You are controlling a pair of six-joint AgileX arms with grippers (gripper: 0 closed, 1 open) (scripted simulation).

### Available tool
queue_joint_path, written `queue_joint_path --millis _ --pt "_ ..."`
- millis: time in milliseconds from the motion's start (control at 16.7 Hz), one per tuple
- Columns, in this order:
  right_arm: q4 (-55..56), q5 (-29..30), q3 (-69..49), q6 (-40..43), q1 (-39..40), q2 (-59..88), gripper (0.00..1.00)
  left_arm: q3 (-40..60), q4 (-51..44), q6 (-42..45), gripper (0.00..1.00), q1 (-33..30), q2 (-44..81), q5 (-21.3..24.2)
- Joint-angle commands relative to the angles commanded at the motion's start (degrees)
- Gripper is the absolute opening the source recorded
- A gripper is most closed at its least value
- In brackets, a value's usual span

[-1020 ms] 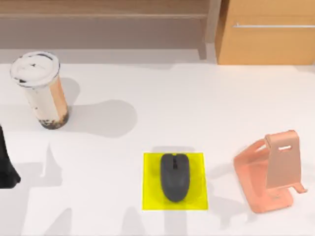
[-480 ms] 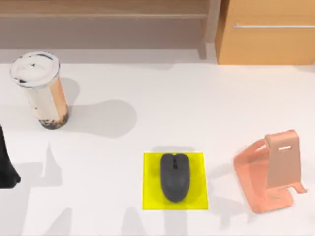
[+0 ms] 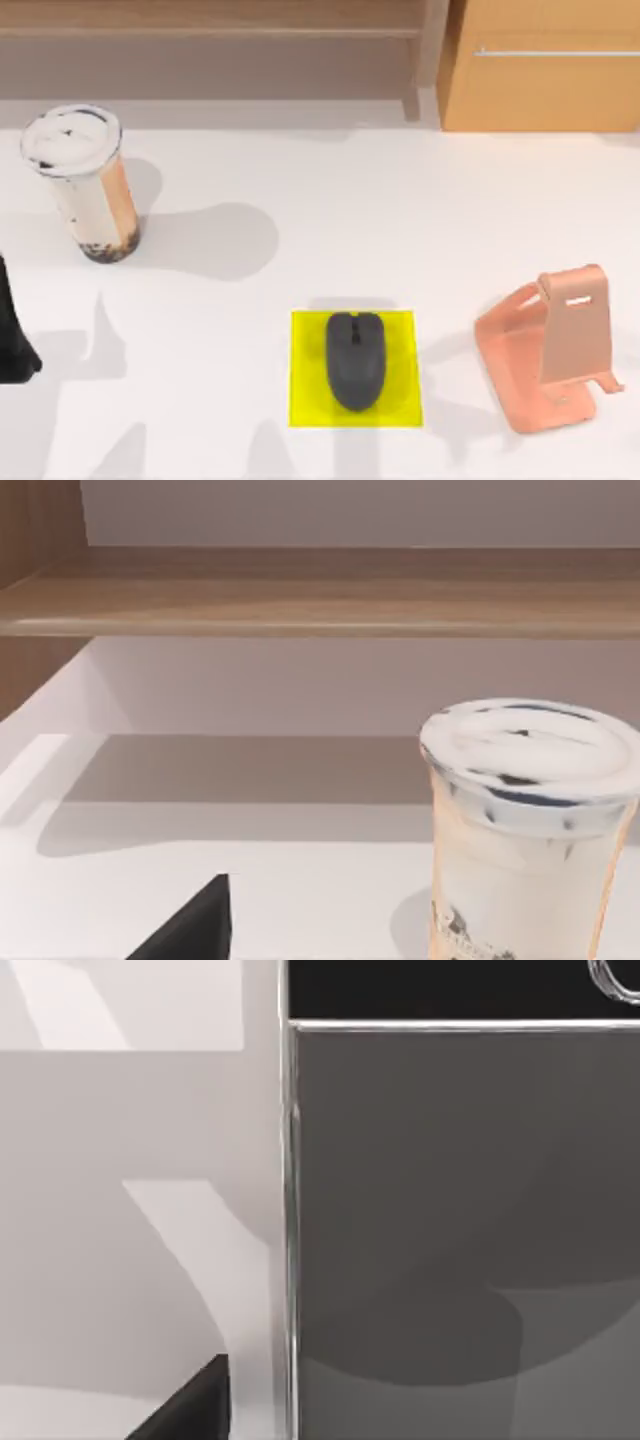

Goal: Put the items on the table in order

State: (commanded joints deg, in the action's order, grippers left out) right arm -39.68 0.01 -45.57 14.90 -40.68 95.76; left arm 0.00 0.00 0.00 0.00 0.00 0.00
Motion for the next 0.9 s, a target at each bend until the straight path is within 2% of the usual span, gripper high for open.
queue_joint_path --millis 300,900 --pt "1.0 0.0 0.6 0.0 0.0 0.5 1.0 0.0 0.0 0.0 1.0 0.0 0.0 0.0" --pt "1.0 0.0 0.6 0.0 0.0 0.5 0.25 0.0 0.0 0.0 1.0 0.0 0.0 0.0"
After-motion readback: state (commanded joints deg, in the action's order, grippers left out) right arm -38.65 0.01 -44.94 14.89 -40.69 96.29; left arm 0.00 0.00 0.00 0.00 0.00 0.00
